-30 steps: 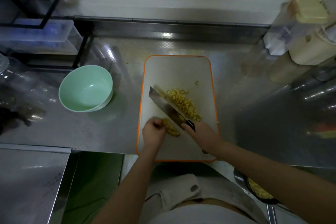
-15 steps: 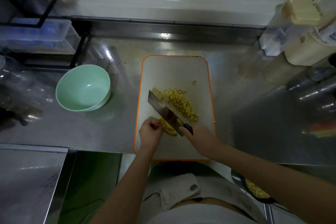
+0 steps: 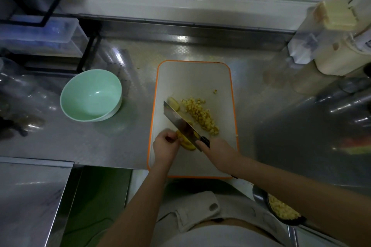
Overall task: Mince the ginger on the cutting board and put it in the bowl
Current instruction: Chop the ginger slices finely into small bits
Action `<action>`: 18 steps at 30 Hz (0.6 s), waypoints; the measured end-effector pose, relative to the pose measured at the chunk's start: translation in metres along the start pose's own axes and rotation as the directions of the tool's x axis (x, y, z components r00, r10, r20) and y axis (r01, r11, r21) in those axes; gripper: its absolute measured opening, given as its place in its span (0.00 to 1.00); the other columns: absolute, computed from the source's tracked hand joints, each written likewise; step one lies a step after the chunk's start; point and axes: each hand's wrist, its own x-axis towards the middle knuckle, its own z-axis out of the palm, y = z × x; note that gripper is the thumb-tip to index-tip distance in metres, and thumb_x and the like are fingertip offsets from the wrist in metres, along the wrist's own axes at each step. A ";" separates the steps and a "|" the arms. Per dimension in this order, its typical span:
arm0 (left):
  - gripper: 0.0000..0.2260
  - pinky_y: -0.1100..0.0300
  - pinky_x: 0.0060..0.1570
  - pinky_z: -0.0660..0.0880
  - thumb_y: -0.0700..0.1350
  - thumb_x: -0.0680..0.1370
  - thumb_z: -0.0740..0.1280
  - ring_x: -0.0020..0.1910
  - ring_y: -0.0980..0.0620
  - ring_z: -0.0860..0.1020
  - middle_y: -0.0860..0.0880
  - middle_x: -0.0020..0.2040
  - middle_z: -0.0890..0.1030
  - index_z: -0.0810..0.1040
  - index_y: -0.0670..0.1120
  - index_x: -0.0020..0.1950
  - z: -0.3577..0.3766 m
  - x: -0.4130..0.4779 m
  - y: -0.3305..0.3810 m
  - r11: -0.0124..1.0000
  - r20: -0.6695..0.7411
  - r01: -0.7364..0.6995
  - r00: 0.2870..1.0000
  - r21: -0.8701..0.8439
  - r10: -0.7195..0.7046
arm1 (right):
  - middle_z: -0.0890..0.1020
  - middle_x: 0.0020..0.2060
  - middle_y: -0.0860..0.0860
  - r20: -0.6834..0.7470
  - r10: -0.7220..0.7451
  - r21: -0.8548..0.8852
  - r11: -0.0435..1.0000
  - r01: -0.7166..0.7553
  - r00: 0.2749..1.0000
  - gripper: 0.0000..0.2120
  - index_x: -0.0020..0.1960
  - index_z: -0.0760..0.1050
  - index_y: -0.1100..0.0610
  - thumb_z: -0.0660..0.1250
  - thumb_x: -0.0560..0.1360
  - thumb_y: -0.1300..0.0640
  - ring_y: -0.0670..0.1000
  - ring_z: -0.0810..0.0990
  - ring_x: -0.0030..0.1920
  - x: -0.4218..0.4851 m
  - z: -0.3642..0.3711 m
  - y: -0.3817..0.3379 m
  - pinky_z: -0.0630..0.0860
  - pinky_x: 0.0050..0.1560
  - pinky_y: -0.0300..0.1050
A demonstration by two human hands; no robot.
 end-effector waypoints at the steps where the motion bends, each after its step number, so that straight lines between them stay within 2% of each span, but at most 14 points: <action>1: 0.04 0.75 0.33 0.67 0.38 0.70 0.71 0.38 0.53 0.74 0.46 0.37 0.78 0.77 0.40 0.38 0.000 0.001 -0.001 1.000 0.000 0.005 1.000 -0.001 -0.005 | 0.71 0.31 0.49 -0.001 0.008 0.014 1.000 -0.008 1.000 0.19 0.33 0.62 0.50 0.51 0.80 0.43 0.49 0.71 0.34 0.000 0.000 0.000 0.68 0.37 0.41; 5: 0.04 0.75 0.33 0.67 0.38 0.70 0.71 0.38 0.53 0.74 0.46 0.38 0.78 0.76 0.41 0.38 0.001 0.001 -0.001 1.000 0.004 0.020 1.000 -0.004 -0.020 | 0.70 0.31 0.48 0.001 0.018 0.007 1.000 -0.018 1.000 0.20 0.33 0.62 0.51 0.51 0.80 0.42 0.47 0.69 0.32 0.001 0.002 -0.002 0.68 0.35 0.40; 8: 0.04 0.76 0.33 0.67 0.36 0.70 0.70 0.39 0.52 0.74 0.45 0.38 0.78 0.76 0.41 0.37 -0.001 0.000 0.000 0.999 0.009 0.015 1.000 -0.028 -0.015 | 0.70 0.32 0.48 -0.001 0.019 -0.019 1.000 -0.019 1.000 0.19 0.33 0.61 0.50 0.51 0.80 0.42 0.49 0.71 0.34 0.002 0.004 -0.002 0.68 0.38 0.42; 11: 0.05 0.76 0.33 0.67 0.35 0.69 0.71 0.39 0.52 0.75 0.45 0.38 0.78 0.76 0.42 0.36 -0.001 0.000 0.001 0.999 0.003 0.011 1.000 -0.031 -0.011 | 0.69 0.31 0.48 -0.001 0.011 -0.023 1.000 -0.011 1.000 0.19 0.33 0.61 0.51 0.51 0.80 0.43 0.47 0.70 0.32 0.003 0.006 -0.004 0.66 0.32 0.39; 15: 0.04 0.75 0.33 0.68 0.35 0.69 0.71 0.40 0.51 0.76 0.45 0.39 0.79 0.77 0.42 0.38 -0.002 0.001 0.001 0.999 0.006 0.021 1.000 -0.043 -0.021 | 0.69 0.28 0.49 -0.078 0.021 -0.001 1.000 -0.021 0.997 0.20 0.33 0.64 0.53 0.56 0.80 0.46 0.45 0.68 0.27 0.007 0.013 -0.004 0.63 0.26 0.37; 17: 0.05 0.76 0.33 0.67 0.35 0.69 0.72 0.40 0.50 0.76 0.44 0.39 0.79 0.77 0.42 0.38 -0.002 0.001 0.000 0.999 0.001 0.018 1.000 -0.043 -0.017 | 0.71 0.31 0.49 -0.060 0.037 0.033 0.999 -0.035 0.998 0.19 0.38 0.69 0.57 0.55 0.80 0.46 0.49 0.73 0.32 0.008 0.016 -0.002 0.68 0.32 0.39; 18: 0.05 0.76 0.33 0.67 0.35 0.69 0.72 0.40 0.50 0.76 0.44 0.39 0.79 0.77 0.42 0.38 -0.001 0.001 0.001 0.999 0.000 0.016 1.000 -0.039 -0.017 | 0.74 0.36 0.51 -0.038 0.035 -0.001 0.999 -0.035 0.999 0.17 0.46 0.72 0.59 0.54 0.81 0.47 0.52 0.76 0.39 0.008 0.018 -0.002 0.70 0.38 0.41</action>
